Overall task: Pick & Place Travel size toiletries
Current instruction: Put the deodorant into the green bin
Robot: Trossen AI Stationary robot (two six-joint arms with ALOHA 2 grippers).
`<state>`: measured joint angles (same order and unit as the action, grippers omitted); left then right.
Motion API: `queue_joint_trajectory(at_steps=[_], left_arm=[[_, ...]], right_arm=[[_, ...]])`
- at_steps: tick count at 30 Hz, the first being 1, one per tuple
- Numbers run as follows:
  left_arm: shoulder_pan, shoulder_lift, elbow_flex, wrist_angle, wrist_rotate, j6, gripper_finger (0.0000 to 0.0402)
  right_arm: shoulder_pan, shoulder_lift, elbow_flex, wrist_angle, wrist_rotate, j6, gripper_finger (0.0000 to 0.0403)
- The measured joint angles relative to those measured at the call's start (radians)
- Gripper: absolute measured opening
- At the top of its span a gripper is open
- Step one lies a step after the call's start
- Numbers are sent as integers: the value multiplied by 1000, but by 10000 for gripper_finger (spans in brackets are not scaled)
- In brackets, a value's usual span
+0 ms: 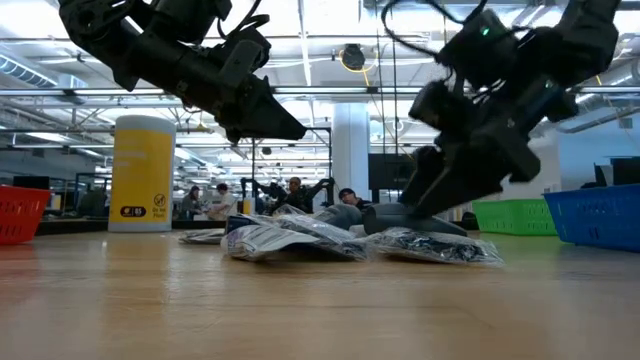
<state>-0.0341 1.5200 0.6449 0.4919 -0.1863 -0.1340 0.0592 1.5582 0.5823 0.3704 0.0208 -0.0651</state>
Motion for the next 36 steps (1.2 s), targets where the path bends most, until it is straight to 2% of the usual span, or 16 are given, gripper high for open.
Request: queue_joint_trajectory(at_steps=[10,15,19,23,25,28,32,36], left_arm=[[0,0,0,-2,0,1,31],[0,0,0,-2,0,-5,31],[0,0,0,-2,0,-5,31],[0,0,0,-2,1,-6,31],[0,0,0,-2,1,-9,31],[0,0,0,-1,1,-10,31],[0,0,0,1,1,-10,31],[0,0,0,1,1,-10,31]], right_arm=[[1,89,0,24,-21,34,202],[2,13,-1,-19,-11,166,198],[22,-167,0,-190,153,255,198],[-2,-395,59,-555,376,400,198],[-54,-493,103,-764,473,538,198],[-177,-596,142,-1001,524,666,198],[-384,-636,144,-1153,540,736,198],[-551,-596,125,-1113,511,716,202]])
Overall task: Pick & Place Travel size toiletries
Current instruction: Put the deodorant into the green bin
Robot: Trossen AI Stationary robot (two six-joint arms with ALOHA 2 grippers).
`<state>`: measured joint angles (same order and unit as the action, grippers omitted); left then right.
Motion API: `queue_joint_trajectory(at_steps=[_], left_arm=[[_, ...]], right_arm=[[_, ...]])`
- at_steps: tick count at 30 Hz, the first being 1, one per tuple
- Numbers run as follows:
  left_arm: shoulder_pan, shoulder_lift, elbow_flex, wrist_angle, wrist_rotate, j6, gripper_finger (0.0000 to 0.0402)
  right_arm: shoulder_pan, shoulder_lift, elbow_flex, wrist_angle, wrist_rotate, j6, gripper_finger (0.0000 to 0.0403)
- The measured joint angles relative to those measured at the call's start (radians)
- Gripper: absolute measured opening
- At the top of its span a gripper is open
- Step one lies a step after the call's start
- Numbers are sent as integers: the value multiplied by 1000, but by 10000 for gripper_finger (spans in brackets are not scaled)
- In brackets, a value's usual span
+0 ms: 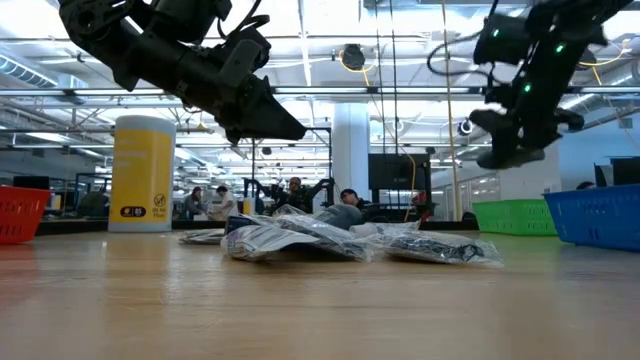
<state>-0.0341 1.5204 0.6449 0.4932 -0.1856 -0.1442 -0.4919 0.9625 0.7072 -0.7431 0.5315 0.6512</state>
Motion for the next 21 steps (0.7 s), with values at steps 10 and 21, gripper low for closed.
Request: queue_joint_trajectory(at_steps=[10,21], left_arm=[[0,0,0,1,1,-3,31],[-18,0,0,3,3,-16,31]], right_arm=[[-236,200,-64,243,-96,-42,203],[-313,360,-64,361,-167,-67,205]])
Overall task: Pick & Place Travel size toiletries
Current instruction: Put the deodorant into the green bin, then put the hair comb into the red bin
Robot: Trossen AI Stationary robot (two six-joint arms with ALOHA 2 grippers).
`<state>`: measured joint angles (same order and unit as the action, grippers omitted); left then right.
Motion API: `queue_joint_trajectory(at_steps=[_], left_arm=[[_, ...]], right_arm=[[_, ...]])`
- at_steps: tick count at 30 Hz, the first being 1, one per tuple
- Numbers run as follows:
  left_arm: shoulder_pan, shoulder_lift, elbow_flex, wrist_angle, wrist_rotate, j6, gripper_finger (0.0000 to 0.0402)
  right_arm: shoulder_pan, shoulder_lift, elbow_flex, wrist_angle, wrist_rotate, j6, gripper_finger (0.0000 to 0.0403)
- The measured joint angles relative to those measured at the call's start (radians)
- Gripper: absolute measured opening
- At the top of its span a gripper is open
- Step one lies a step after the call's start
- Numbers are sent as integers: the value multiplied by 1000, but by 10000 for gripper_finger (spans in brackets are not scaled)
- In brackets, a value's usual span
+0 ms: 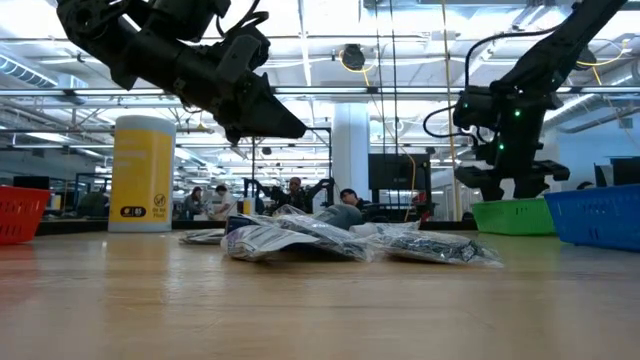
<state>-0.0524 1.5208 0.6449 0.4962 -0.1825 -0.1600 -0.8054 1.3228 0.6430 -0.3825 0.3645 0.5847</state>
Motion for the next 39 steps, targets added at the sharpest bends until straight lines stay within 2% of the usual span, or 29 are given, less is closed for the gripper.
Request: queue_joint_trajectory(at_steps=[6,16,20,25,30,33,36,39], left_arm=[[-9,0,0,4,2,0,31],[-9,0,0,4,2,-1,31],[-9,0,0,5,2,-2,31],[-9,0,0,11,1,-1,31],[-9,0,0,32,-1,-1,31],[-9,0,0,37,-1,11,31],[-9,0,0,37,-1,31,31],[-9,0,0,38,-1,56,31]], right_arm=[[-14,8,0,0,-27,-35,220],[-14,-1,0,5,0,-81,265],[-10,-78,0,2,0,-118,267],[40,-241,0,-2,-40,-170,252],[178,-393,0,52,-193,-244,235],[326,-441,-20,144,-210,-281,222],[496,-446,-90,304,-211,-307,209],[665,-405,-189,557,-210,-344,197]])
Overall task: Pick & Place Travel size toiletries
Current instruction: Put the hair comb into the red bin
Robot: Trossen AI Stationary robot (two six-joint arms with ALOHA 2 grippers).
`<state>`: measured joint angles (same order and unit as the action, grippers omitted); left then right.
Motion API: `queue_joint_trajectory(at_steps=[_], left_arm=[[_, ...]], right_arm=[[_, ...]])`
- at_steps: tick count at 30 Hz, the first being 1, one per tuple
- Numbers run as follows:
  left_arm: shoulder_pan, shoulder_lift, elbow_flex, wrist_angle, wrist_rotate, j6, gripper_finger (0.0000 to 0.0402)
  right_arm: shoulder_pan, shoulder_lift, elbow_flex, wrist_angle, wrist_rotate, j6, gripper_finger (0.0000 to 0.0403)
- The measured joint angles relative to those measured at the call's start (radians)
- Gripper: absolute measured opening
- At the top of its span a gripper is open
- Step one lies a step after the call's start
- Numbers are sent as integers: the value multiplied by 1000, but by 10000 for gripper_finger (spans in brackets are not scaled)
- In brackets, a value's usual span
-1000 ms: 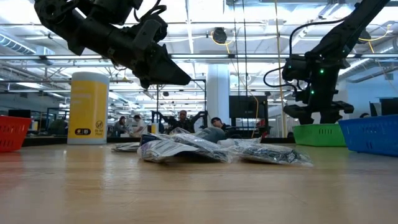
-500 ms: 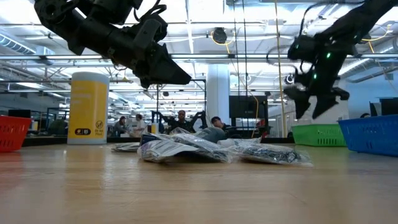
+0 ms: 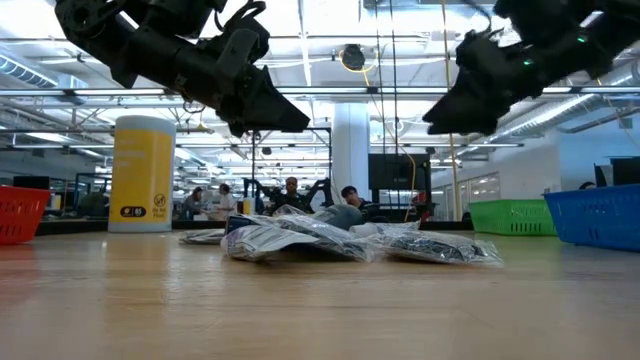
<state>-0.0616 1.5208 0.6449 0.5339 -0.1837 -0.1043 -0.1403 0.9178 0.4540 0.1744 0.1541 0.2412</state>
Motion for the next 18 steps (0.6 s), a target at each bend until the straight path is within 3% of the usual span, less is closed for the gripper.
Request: queue_joint_trajectory(at_steps=[6,11,14,18], left_arm=[[0,0,0,9,0,68,31],[0,0,0,86,1,78,31],[0,0,0,149,1,68,31],[0,-1,0,161,-2,103,31]], right_arm=[[239,196,-183,591,-2,-122,176],[316,398,-242,956,-48,-92,167],[321,494,-226,1066,-59,-80,168],[324,597,-152,1044,-77,-78,175]])
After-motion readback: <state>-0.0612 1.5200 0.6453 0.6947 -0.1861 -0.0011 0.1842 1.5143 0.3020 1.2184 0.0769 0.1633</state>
